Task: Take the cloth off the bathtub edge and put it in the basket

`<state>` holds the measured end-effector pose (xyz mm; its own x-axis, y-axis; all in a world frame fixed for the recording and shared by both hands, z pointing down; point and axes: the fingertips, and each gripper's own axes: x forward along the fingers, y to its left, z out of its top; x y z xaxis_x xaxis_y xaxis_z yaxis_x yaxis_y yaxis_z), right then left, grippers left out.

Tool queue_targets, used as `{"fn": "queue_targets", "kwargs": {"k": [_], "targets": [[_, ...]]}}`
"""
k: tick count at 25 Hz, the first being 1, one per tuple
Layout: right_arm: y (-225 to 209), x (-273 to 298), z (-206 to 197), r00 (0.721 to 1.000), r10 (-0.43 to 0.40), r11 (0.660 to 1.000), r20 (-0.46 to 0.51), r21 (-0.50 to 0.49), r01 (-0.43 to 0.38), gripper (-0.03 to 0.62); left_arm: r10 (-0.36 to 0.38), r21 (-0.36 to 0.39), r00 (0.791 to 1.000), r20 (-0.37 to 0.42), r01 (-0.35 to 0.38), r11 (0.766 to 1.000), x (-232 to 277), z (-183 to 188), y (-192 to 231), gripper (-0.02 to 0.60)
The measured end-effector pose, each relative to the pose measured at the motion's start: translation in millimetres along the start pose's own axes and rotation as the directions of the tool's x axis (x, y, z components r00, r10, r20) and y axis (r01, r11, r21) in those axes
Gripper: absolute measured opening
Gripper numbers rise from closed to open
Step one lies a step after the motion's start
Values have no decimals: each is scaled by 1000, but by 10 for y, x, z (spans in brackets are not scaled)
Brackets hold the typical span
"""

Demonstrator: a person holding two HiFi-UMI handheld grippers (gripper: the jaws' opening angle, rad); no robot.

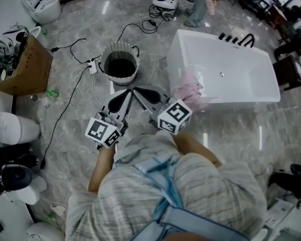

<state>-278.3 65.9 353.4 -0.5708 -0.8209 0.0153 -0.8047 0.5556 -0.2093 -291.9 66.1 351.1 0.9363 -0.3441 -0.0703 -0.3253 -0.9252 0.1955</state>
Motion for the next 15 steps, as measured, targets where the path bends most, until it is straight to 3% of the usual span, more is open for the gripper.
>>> {"fn": "queue_targets", "kwargs": {"k": [6, 15], "targets": [[-244, -146, 24, 1000, -25, 1000, -2, -9, 25, 3, -25, -8, 1000, -14, 25, 1000, 285, -65, -56, 3], [-1026, -700, 89, 998, -70, 998, 4, 11, 70, 4, -60, -11, 997, -41, 59, 998, 1188, -260, -355, 3]]}}
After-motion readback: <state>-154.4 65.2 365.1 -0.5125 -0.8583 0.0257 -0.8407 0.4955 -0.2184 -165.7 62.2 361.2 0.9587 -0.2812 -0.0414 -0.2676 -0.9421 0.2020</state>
